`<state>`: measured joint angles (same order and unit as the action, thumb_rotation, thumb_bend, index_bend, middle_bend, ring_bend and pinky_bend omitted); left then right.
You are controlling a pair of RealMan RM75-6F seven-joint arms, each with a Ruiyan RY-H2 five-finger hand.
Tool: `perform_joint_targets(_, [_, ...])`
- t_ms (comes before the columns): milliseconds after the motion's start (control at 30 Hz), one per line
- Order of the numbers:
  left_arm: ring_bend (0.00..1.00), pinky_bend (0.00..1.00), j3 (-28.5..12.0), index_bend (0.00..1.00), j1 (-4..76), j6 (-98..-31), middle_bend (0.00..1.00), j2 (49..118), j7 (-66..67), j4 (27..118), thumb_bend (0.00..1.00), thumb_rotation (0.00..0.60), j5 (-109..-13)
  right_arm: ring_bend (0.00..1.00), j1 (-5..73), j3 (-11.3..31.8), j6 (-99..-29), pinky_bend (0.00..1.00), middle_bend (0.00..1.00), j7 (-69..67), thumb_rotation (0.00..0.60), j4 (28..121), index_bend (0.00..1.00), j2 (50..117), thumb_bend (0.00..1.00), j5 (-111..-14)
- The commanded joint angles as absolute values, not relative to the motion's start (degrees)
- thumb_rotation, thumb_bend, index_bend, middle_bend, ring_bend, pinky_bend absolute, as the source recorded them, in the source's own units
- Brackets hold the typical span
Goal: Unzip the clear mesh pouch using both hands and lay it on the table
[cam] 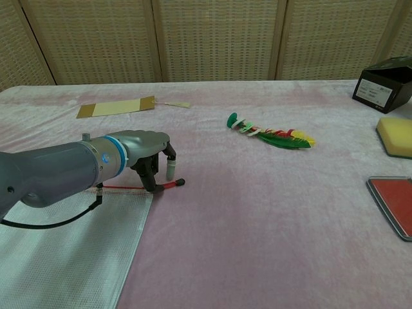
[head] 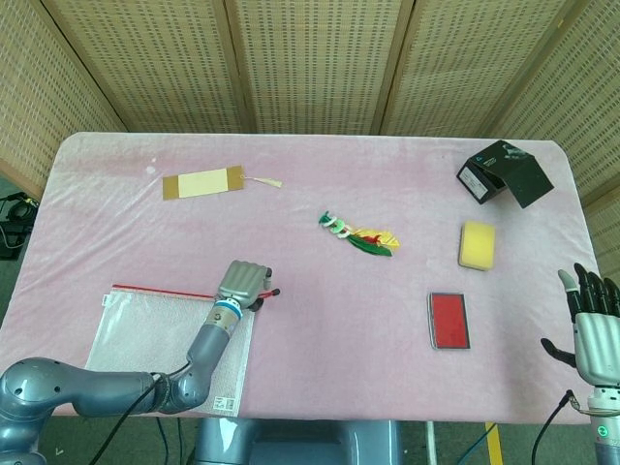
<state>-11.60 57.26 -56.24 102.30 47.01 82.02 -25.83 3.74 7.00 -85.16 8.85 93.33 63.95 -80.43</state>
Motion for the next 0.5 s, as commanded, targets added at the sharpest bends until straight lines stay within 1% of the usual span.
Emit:
perform_joint_targets(33, [0.89,1.00,-11.3,0.48,57.5,-56.2,0.96,102.7,47.0,81.4,0.37,0.600,-25.8,0.00,3.8,7.0,-85.2,0.00,0.00,8.8,0.600,93.3,0.02,64.0,0.00,-80.4])
perform_joint_targets(500, [0.89,1.00,-10.8,0.53,57.6,-56.5,0.96,103.9,45.8,79.8,0.41,0.600,-26.8,0.00,3.9,7.0,-84.9,0.00,0.00,8.3,0.600,93.1,0.02,63.8,0.00,-80.0])
